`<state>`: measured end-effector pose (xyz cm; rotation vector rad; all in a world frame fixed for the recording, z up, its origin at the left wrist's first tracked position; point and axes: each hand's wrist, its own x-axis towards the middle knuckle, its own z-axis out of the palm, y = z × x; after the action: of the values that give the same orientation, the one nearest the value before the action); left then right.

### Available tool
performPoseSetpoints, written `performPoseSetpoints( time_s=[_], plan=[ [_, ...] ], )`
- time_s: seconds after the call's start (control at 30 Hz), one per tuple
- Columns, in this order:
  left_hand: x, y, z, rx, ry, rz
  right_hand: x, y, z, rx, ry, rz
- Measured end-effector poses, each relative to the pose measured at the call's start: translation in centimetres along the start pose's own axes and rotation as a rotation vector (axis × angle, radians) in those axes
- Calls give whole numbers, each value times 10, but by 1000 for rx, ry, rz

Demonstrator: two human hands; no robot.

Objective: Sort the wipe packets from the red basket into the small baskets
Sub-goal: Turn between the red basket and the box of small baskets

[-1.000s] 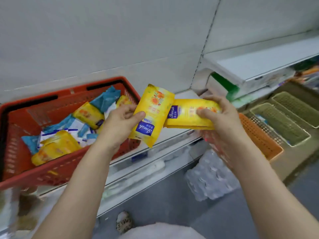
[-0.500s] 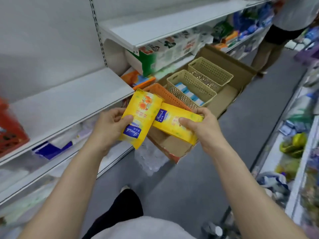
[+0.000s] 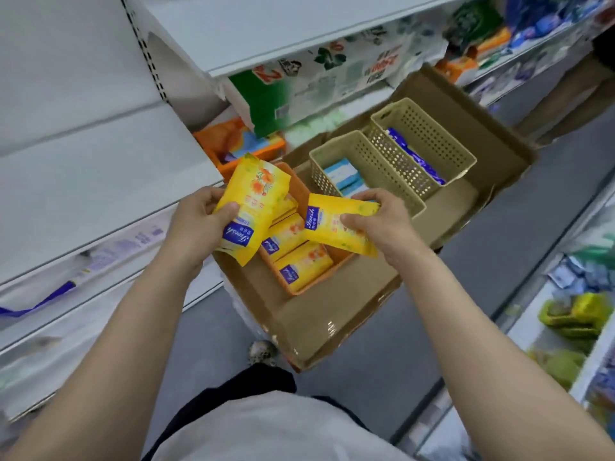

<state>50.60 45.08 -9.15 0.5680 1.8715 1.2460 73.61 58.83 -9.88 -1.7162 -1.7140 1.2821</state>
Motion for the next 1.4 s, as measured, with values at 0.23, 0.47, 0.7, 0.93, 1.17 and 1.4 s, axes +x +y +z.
performPoseSetpoints(
  time_s=[0.23,0.47,0.7,0.93,1.17,1.4],
  plan=[
    [37,-11,-4,104,210,-127,99,13,74,-292,-393,-30],
    [20,-46,10,209,371,-331,159,39,136,-474,-715,-55],
    [12,-62,36,133,413,-439,161,51,142,-955,-692,-529],
    [10,-64,45,154,460,-459,148,53,135,-1083,-594,-854],
    [16,-58,47,208,382,-461,165,52,135,-1063,-928,-874],
    [37,-25,47,172,110,-383,176,-15,116,-316,-927,-358]
  ],
)
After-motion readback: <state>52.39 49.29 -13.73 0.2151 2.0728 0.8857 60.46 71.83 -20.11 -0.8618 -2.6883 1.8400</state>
